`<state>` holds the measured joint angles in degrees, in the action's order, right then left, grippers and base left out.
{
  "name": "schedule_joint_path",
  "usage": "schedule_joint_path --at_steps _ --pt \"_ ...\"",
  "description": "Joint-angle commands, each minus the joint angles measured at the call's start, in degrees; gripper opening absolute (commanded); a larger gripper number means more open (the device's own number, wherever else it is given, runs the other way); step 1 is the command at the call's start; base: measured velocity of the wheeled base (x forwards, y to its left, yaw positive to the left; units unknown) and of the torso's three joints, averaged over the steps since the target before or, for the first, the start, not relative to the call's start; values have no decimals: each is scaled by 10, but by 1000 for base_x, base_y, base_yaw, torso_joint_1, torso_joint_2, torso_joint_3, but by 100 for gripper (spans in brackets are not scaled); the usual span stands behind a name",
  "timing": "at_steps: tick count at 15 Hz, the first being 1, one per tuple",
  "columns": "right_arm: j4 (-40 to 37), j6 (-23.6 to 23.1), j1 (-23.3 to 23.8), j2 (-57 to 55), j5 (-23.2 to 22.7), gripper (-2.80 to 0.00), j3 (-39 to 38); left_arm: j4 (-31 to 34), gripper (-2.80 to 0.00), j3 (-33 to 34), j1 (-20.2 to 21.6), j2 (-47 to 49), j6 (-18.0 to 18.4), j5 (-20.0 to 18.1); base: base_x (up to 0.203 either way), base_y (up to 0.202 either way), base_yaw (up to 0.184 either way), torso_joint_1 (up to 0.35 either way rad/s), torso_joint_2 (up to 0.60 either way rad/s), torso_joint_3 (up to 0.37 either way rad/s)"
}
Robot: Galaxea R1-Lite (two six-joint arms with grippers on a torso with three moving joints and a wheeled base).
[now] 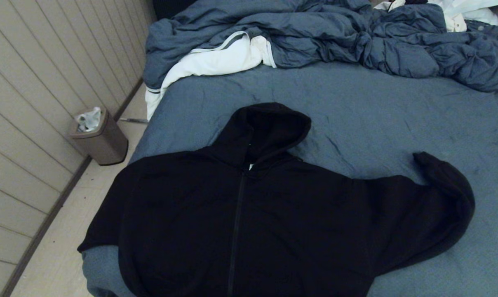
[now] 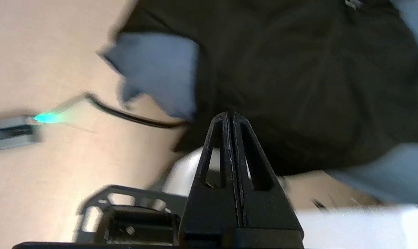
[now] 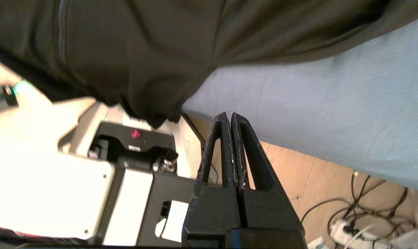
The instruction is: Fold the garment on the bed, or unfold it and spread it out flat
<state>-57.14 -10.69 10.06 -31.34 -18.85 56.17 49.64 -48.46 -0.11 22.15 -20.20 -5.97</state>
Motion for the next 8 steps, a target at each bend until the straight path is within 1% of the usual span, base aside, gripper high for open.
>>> schedule_joint_path --at_steps 1,3,4,5,6,7,8 --pt "5 -7 -14 65 3 -280 -54 -3 -280 36 -23 -38 -9 8 0 0 0 0 0 0" --pt "60 -41 -37 98 8 -280 -156 -62 -280 117 -19 -68 -1 35 0 0 0 0 0 0" --pt "111 -52 -53 117 14 -280 -218 -113 -280 171 -18 -82 16 57 0 0 0 0 0 0" --pt "176 -55 -63 134 24 -280 -280 -180 -280 235 -14 -97 46 81 0 0 0 0 0 0" --pt "265 -44 -69 145 37 -280 -336 -258 -280 304 -10 -113 89 101 0 0 0 0 0 0" --pt "342 -20 -73 151 58 -280 -381 -329 -280 364 -8 -128 131 115 0 0 0 0 0 0" --pt "413 3 -76 155 89 -280 -429 -399 -280 417 -6 -147 173 124 0 0 0 0 0 0"
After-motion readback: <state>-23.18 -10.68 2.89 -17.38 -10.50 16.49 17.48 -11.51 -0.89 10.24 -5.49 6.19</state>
